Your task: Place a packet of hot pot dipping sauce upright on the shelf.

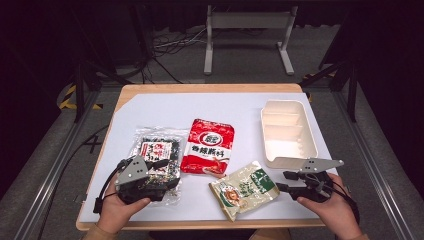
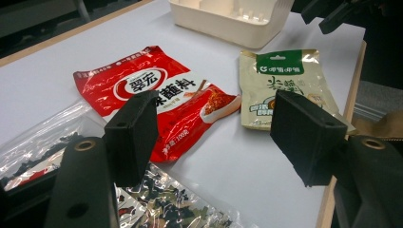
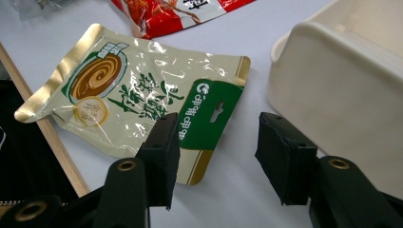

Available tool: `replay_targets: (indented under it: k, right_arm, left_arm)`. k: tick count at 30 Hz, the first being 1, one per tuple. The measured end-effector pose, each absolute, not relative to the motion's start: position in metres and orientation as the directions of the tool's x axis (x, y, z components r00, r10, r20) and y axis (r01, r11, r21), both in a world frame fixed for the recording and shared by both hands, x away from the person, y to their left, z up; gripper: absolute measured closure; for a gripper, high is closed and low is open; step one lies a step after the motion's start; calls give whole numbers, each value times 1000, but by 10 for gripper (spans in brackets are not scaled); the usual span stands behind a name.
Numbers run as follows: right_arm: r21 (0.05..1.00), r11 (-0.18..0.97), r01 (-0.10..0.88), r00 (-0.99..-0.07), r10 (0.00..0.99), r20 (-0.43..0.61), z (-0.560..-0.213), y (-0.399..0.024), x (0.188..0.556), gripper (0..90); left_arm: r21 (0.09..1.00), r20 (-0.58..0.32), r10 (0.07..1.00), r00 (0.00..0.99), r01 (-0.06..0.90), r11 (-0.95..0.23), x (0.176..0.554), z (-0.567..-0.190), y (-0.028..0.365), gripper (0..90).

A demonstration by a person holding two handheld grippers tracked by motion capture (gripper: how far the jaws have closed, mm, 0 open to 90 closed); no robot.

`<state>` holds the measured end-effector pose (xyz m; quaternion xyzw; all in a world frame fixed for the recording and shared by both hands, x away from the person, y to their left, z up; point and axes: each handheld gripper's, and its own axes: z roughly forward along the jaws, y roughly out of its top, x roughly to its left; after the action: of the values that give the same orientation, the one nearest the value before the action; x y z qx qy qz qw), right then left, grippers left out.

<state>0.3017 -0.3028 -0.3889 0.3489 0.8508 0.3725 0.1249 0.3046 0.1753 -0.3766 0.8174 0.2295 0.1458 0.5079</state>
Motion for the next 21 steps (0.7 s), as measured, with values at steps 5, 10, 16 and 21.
replay_targets:
  k: [5,10,16,21]
  right_arm:
    - [701,479,528,-721,689,73,-397,-302,306,488]
    - [687,485,542,-720,689,82,-404,-300,308,488]
    - [666,496,557,-724,684,96,-411,-296,311,485]
    - [642,500,581,-719,684,118,-419,-294,313,485]
  left_arm:
    - [895,5,529,849,232,-381,305,-377,176,337]
    - [894,7,530,848,232,-383,305,-378,176,337]
    - [889,8,532,847,237,-391,306,-379,176,337]
    - [887,-1,533,846,247,-391,306,-379,176,337]
